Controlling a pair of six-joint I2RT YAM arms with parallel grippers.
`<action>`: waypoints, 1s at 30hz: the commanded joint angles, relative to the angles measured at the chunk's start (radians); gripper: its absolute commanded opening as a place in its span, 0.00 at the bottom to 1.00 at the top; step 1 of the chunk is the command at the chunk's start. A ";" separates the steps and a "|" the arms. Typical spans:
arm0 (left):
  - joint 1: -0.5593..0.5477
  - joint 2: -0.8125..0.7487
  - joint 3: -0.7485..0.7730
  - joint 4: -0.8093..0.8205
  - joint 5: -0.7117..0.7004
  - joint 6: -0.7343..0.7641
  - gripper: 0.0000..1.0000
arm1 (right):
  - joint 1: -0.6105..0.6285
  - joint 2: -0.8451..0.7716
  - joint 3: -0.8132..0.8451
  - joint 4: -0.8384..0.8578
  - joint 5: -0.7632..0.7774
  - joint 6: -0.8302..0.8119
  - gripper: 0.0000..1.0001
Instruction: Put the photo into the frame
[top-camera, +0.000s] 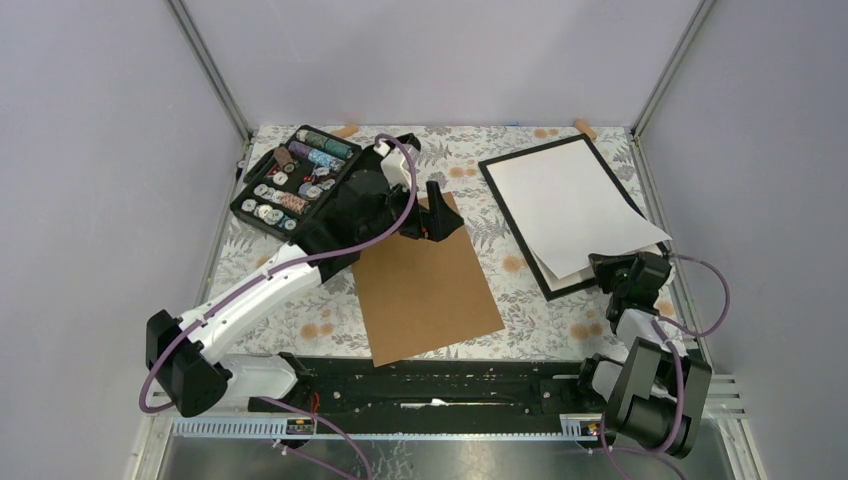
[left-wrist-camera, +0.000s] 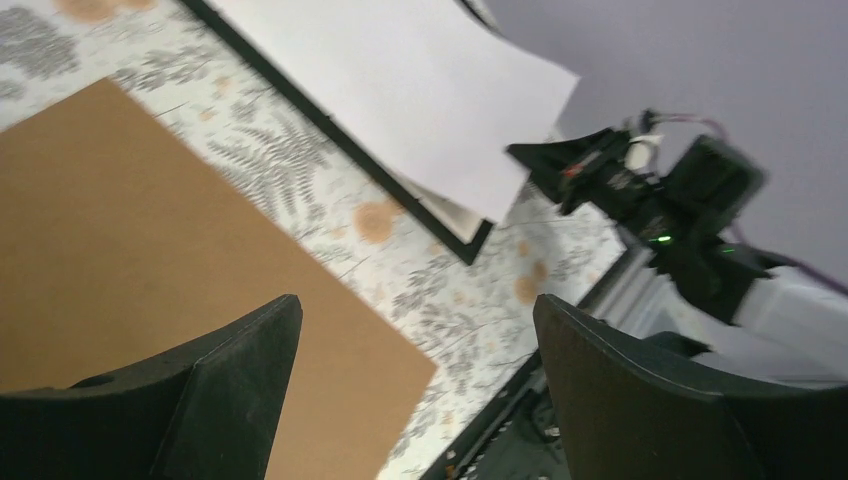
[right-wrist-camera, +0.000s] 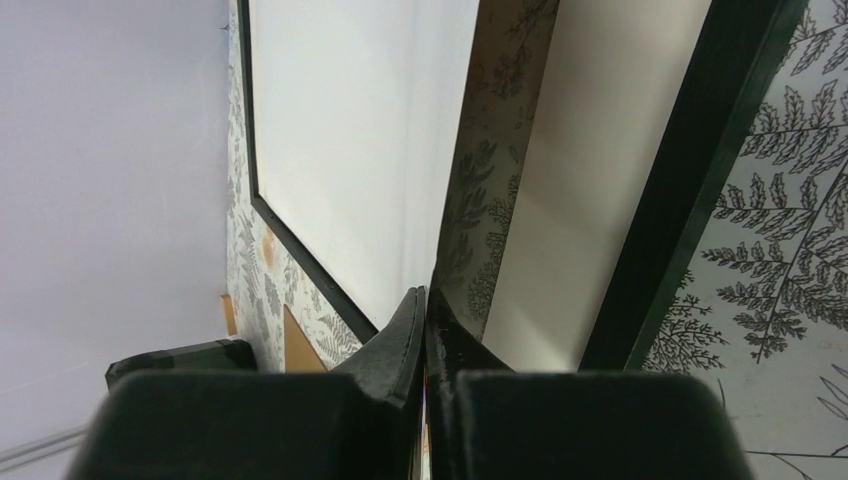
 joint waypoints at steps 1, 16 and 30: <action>-0.020 -0.034 -0.064 -0.011 -0.141 0.113 0.91 | -0.003 0.028 0.045 0.079 0.016 -0.044 0.00; -0.043 -0.046 -0.110 0.022 -0.146 0.122 0.91 | -0.002 0.150 0.059 0.204 -0.031 -0.036 0.01; -0.043 -0.047 -0.118 0.027 -0.133 0.118 0.92 | 0.005 0.178 0.084 0.154 0.001 -0.044 0.06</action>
